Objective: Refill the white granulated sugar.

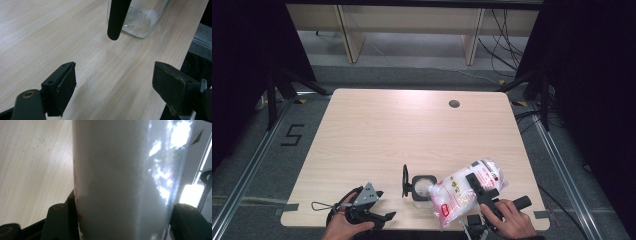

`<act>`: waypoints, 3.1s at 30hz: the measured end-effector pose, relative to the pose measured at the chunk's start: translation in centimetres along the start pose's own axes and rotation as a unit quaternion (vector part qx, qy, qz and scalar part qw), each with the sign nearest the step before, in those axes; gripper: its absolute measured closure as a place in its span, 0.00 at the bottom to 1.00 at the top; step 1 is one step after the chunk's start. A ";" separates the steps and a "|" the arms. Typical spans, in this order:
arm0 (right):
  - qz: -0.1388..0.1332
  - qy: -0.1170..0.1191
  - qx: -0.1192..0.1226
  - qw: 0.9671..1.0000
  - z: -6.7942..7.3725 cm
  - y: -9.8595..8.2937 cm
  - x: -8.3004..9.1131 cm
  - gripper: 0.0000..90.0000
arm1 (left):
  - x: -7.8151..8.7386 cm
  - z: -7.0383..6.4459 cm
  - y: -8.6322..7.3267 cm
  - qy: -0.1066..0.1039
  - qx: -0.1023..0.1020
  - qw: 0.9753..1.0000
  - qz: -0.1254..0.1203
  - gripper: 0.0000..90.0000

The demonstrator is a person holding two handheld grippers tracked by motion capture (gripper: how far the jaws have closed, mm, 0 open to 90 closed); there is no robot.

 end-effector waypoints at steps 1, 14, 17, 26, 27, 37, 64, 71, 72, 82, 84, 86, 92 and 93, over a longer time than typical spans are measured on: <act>-0.003 -0.002 0.004 1.000 -0.1 0.0 0.0 0.47 | 0.0 0.0 0.0 -0.002 0.001 1.000 -0.002 0.21; -0.007 -0.005 0.000 1.000 -0.3 -0.3 0.0 0.47 | -0.1 -0.2 0.0 -0.006 0.009 1.000 -0.009 0.21; -0.008 -0.007 -0.001 1.000 -0.3 -0.3 0.0 0.47 | -0.1 -0.2 0.0 -0.007 0.009 1.000 -0.009 0.21; -0.001 -0.001 -0.020 1.000 -0.1 -0.4 0.1 0.47 | 0.1 -0.1 0.0 -0.005 0.005 1.000 -0.007 0.21; -0.004 -0.006 -0.009 1.000 -0.4 -0.4 0.1 0.47 | 0.1 -0.1 0.0 -0.005 0.005 1.000 -0.007 0.21; -0.007 -0.010 -0.002 1.000 -0.4 -0.3 0.1 0.48 | 0.1 -0.1 0.0 -0.001 0.004 1.000 -0.005 0.21; -0.010 -0.011 -0.001 1.000 -0.4 -0.3 0.1 0.48 | 0.2 0.0 0.1 -0.002 -0.011 1.000 -0.004 0.21; -0.012 -0.012 -0.003 1.000 -0.5 -0.3 0.1 0.48 | 0.2 0.0 0.1 -0.002 -0.011 1.000 -0.005 0.21; -0.013 -0.012 -0.004 1.000 -0.4 -0.3 0.1 0.48 | 0.2 0.0 0.1 -0.002 -0.010 1.000 -0.004 0.21; -0.026 -0.003 -0.032 0.999 -0.2 -0.6 0.0 0.49 | 0.2 0.0 0.1 -0.002 -0.011 1.000 -0.004 0.21; -0.023 0.001 -0.038 0.999 -0.1 -0.6 0.0 0.49 | 0.2 0.0 0.1 -0.002 -0.010 1.000 -0.004 0.21; -0.026 -0.006 -0.031 0.999 -0.2 -0.7 -0.1 0.49 | 0.2 0.0 0.1 -0.001 -0.010 1.000 -0.006 0.21; -0.021 0.005 -0.034 0.999 0.1 -0.8 -0.1 0.49 | 0.2 0.0 0.1 -0.003 -0.010 1.000 -0.004 0.21; -0.021 0.005 -0.034 0.999 0.1 -0.8 -0.1 0.49 | 0.2 0.0 0.1 -0.003 -0.010 1.000 -0.004 0.21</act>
Point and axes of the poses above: each handheld gripper's, and its own axes: x roughly backward along the jaws, y roughly out of its top, z roughly to its left, the point moved 1 cm from there along -x, roughly forward along the jaws, and after that the axes turned 8 degrees about z, right-handed, at the moved point
